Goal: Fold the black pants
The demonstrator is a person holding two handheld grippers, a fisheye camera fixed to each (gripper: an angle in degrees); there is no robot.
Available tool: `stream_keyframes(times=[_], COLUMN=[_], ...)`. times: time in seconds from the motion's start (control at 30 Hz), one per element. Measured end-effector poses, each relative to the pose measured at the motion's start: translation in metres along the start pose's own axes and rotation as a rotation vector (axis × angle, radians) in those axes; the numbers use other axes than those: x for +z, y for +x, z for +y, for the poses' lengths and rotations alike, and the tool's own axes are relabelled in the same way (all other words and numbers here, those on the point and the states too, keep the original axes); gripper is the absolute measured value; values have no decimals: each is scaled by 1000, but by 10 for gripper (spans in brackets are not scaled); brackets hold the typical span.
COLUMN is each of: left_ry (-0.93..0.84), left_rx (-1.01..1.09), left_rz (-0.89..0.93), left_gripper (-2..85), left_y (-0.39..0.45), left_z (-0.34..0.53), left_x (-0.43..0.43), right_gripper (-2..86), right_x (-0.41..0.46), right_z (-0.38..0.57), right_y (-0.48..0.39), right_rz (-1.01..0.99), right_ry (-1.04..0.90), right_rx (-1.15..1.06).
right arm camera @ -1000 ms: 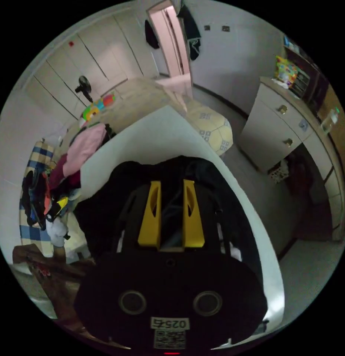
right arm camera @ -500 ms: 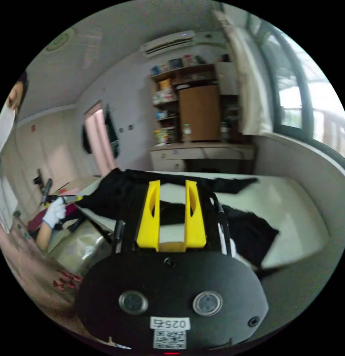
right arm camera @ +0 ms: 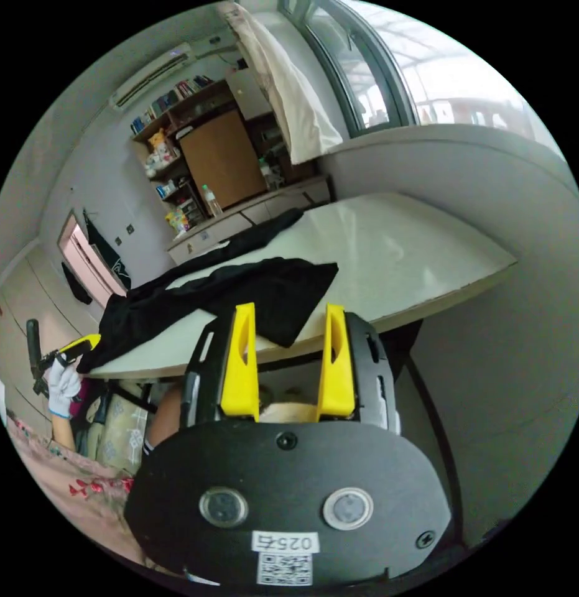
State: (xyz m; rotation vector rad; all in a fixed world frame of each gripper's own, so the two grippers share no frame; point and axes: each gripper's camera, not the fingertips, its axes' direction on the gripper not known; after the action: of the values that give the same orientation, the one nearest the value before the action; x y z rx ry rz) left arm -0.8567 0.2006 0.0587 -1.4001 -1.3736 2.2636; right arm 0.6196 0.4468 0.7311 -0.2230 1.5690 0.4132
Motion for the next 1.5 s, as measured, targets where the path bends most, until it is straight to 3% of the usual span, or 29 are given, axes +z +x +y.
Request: stream_keyframes(times=[0.07, 0.13, 0.23, 0.43, 0.5, 0.63, 0.8, 1.07, 1.27, 1.5], left_ry=[-70, -247, -211, -221, -206, -62, -8, -127, -207, -215], left_rx=[6, -25, -39, -111, -137, -208, -205, -347, -410, -466], left_rz=[-24, -42, -51, 39, 87, 245, 158, 70, -167, -145], left_gripper=[34, 35, 2, -14, -14, -12, 0, 3, 4, -2], left_y=[4, -1, -3, -24, -32, -48, -53, -113, -143, -161], left_z=[-5, -6, 3, 15, 19, 23, 14, 13, 28, 53], left_x=[12, 43, 41, 24, 16, -16, -47, -43, -74, -67], right_gripper=[83, 26, 7, -2, -3, -2, 5, 101, 105, 135], right_x=[2, 4, -11, -129, -158, -153, -81, -64, -119, -41], right_z=[-7, -17, -28, -73, -96, -145, -148, -134, -144, -199], right_y=[-2, -10, -11, 24, 29, 29, 48, 66, 30, 24], right_rz=[-6, -30, -208, -431, -377, -98, 100, 182, 3, 9], right_ry=[-45, -159, -213, 134, 183, -13, -306, -388, -194, -341], right_rx=[-33, -91, -140, -70, -110, -256, -300, -82, -85, -73])
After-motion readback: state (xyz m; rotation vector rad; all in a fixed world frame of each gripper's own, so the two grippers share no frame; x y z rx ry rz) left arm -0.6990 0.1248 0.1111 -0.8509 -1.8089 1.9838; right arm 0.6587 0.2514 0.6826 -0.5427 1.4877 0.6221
